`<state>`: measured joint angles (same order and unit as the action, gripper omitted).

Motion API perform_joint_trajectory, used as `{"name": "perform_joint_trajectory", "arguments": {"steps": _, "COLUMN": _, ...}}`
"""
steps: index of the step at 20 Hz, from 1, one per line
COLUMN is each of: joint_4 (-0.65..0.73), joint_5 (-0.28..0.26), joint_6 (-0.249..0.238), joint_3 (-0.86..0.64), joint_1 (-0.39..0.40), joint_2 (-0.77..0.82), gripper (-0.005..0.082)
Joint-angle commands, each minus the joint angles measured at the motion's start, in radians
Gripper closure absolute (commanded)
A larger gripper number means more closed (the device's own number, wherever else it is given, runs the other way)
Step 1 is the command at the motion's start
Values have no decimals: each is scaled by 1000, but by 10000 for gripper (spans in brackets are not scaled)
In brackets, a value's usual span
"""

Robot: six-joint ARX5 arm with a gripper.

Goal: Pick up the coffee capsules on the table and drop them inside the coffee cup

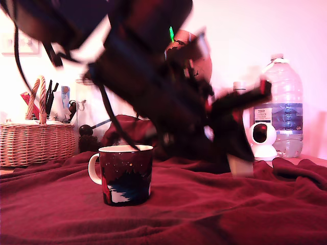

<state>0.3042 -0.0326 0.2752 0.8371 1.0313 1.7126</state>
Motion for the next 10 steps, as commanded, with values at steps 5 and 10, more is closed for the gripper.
{"name": "perform_joint_trajectory", "arguments": {"steps": 5, "joint_4": -81, "joint_5": -23, "joint_6": -158, "joint_3": 5, "joint_1": 1, "joint_2": -85, "gripper": 524}}
{"name": "perform_joint_trajectory", "arguments": {"steps": 10, "joint_4": -172, "joint_5": -40, "joint_6": -277, "joint_3": 5, "joint_1": -7, "joint_2": -160, "gripper": 524}}
